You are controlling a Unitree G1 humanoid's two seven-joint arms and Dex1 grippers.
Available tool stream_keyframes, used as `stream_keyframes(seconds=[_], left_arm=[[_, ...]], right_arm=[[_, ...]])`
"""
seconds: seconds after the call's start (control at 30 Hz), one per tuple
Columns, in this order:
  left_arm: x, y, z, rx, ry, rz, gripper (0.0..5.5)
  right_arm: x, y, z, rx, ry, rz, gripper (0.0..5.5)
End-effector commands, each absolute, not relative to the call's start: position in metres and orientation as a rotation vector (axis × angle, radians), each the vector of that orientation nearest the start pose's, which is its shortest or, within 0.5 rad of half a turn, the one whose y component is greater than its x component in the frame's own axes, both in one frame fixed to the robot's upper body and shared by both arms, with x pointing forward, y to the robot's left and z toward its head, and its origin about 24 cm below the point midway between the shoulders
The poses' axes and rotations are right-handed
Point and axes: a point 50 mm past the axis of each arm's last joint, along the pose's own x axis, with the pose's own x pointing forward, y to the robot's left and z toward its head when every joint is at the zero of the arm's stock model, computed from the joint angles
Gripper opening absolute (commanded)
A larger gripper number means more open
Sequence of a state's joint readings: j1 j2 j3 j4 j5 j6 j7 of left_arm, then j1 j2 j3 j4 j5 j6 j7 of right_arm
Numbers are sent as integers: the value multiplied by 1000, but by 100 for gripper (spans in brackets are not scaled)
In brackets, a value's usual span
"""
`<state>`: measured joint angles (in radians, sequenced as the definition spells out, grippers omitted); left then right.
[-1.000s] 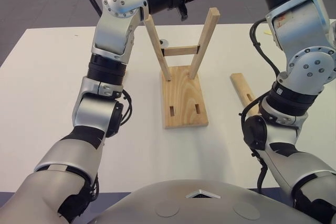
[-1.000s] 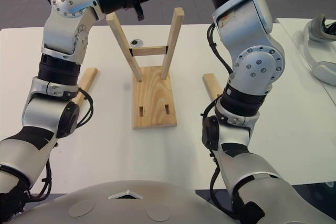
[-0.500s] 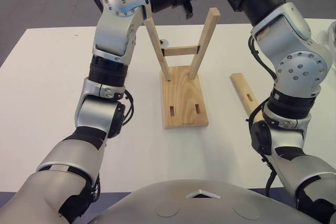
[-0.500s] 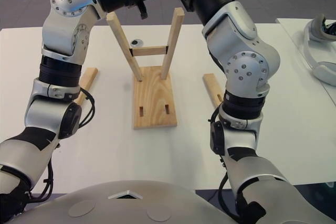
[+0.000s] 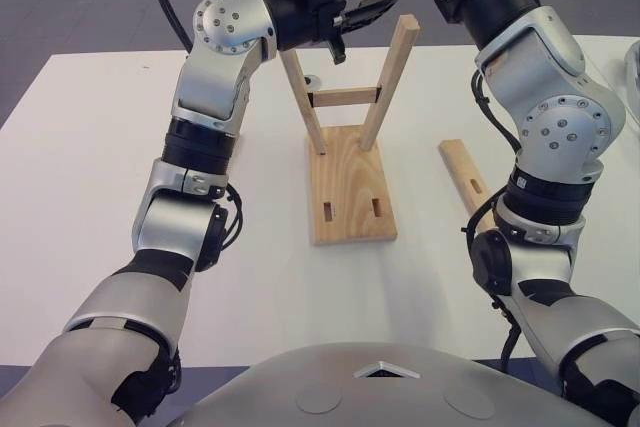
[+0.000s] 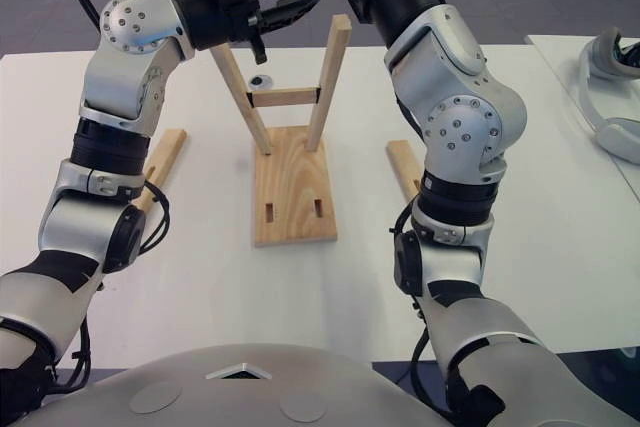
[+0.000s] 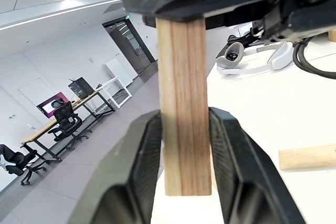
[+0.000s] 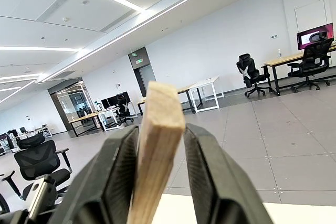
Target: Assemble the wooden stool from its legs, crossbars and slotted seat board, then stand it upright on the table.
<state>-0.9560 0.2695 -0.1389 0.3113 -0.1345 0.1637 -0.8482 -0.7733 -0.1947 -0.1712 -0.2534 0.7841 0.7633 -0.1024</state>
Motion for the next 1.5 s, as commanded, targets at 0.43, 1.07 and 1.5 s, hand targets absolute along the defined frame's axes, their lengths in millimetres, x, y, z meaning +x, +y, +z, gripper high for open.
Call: stream_keyframes(seconds=[0.43,1.07,1.5], left_arm=[[355,85,230,434,-300,-1046,129],[321,170,247,256,-419,-582,468],[319,171,240,168,-451,-511,540]], right_arm=[[313,-123,269,401,-254,465,44],[293,-269,160,-83,138,304,42],[239,-253,92,99,145,308,42]])
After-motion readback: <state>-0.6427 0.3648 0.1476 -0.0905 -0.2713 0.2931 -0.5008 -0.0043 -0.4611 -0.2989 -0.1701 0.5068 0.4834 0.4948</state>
